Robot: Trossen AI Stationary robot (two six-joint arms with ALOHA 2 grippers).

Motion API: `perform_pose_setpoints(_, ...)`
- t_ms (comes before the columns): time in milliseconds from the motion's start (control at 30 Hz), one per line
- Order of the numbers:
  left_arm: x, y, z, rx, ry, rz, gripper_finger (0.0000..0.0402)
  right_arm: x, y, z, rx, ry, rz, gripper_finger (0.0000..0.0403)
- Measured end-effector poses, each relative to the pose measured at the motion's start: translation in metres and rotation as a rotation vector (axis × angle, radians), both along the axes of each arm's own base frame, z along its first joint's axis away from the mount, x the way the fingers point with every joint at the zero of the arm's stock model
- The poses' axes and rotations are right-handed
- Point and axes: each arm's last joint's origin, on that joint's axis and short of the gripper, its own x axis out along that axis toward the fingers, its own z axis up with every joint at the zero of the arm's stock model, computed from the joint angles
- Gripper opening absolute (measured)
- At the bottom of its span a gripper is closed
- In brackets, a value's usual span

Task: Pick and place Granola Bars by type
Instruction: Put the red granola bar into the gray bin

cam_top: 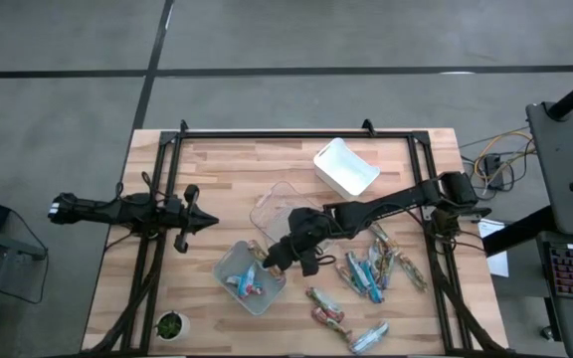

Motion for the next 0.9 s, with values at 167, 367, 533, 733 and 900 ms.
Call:
perform_pose_setpoints(167,0.000,0.000,0.000,0.000,0.000,0.000,0.0000,0.002,0.000,0.005,0.007,-0.014,-0.002,0.0038)
perform_pose_setpoints(367,0.000,0.000,0.000,0.000,0.000,0.000,0.0000,0.005,0.001,0.015,0.023,-0.040,-0.007,0.0038)
perform_pose_setpoints(533,0.000,0.000,0.000,0.000,0.000,0.000,0.0000,0.013,0.004,0.018,0.034,-0.053,-0.010,0.0038)
perform_pose_setpoints(733,0.000,0.000,0.000,0.000,0.000,0.000,0.0000,0.037,0.012,0.018,0.052,-0.070,-0.015,0.0038)
perform_pose_setpoints(900,0.000,0.000,0.000,0.000,0.001,0.000,0.0000,0.052,0.020,0.022,0.081,-0.086,-0.014,0.0038)
